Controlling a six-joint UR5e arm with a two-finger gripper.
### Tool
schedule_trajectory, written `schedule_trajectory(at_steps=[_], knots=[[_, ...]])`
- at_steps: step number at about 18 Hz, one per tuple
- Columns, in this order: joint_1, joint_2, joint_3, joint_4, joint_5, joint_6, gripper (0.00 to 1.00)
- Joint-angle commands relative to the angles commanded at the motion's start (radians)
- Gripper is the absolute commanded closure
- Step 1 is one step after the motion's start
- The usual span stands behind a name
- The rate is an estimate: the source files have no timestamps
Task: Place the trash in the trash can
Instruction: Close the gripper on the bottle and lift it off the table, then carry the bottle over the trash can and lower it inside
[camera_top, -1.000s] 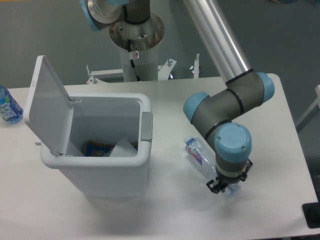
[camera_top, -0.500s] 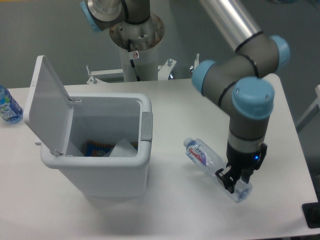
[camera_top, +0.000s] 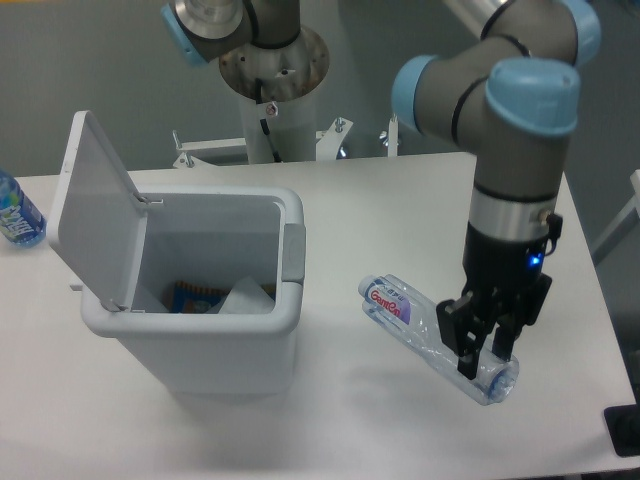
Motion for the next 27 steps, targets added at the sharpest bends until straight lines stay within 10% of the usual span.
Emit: schedule_trajectory(at_steps=[12, 27], knots=[[-0.049, 0.037, 0.117, 0.018, -0.21, -0.064, 0.46], [-0.187, 0.19, -0.199, 0.114, -0.239, 0.214, 0.46]])
